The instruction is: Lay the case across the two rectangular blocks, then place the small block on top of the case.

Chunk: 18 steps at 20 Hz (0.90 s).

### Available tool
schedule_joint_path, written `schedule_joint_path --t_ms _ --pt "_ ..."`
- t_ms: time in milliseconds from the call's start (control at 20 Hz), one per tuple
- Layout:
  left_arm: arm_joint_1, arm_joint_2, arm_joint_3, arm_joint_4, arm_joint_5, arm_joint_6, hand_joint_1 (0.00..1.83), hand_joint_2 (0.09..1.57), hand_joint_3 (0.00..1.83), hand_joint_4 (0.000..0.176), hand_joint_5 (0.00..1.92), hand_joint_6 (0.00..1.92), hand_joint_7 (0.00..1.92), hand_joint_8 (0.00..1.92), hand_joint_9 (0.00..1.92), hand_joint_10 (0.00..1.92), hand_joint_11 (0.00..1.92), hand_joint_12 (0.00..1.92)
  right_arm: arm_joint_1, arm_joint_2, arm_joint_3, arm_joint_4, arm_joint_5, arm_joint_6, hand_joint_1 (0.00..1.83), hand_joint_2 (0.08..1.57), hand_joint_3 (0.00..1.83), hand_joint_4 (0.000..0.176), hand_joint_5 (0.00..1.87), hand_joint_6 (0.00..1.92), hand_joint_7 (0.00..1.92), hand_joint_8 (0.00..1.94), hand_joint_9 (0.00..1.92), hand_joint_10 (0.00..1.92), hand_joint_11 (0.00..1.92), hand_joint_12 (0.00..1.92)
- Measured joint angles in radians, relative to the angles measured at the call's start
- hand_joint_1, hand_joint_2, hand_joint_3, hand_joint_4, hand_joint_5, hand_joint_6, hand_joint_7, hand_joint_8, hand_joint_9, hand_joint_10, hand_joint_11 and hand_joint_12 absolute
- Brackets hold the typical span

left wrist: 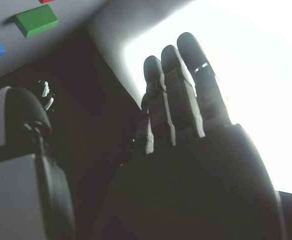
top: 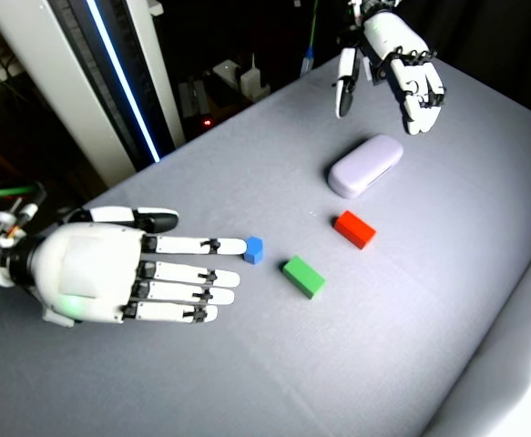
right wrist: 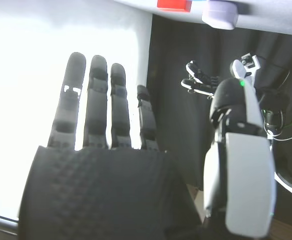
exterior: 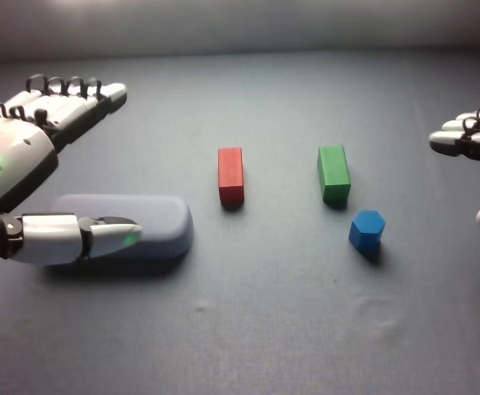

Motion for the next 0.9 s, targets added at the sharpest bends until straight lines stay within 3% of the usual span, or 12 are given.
schedule_joint_path --t_ms 100,250,350,500,900 --pt "0.000 0.002 0.000 0.006 0.016 0.002 0.52 0.91 0.00 0.000 0.15 0.00 0.20 0.00 0.16 0.00 0.00 0.25 0.000 0.001 0.000 -0.003 -0.001 0.000 0.47 1.40 0.00 0.000 0.28 0.00 0.20 0.00 0.14 0.00 0.04 0.24" --pt "-0.023 0.002 0.036 0.014 0.108 0.030 0.58 0.89 0.00 0.000 0.15 0.00 0.20 0.00 0.17 0.00 0.00 0.41 0.000 0.002 0.000 -0.011 -0.011 0.000 0.44 1.40 0.00 0.014 0.27 0.00 0.19 0.00 0.15 0.00 0.06 0.24" --pt "-0.047 -0.002 0.066 0.015 0.182 0.037 0.63 0.88 0.00 0.000 0.15 0.00 0.22 0.00 0.18 0.00 0.00 0.41 0.000 0.003 0.000 -0.019 -0.018 0.000 0.47 1.41 0.00 0.000 0.27 0.00 0.19 0.00 0.15 0.00 0.07 0.24" --pt "-0.069 -0.018 0.095 0.021 0.286 0.059 0.78 0.84 0.00 0.000 0.24 0.00 0.30 0.00 0.24 0.01 0.00 0.54 0.000 0.003 0.000 -0.022 -0.019 0.001 0.47 1.40 0.00 0.000 0.28 0.00 0.20 0.00 0.17 0.01 0.09 0.24" --pt "-0.121 -0.088 0.173 0.035 0.447 0.097 0.86 0.80 0.00 0.000 0.28 0.01 0.34 0.01 0.33 0.01 0.09 0.44 0.000 0.003 0.000 -0.026 -0.025 0.002 0.43 1.42 0.00 0.000 0.24 0.00 0.20 0.00 0.14 0.00 0.06 0.20"
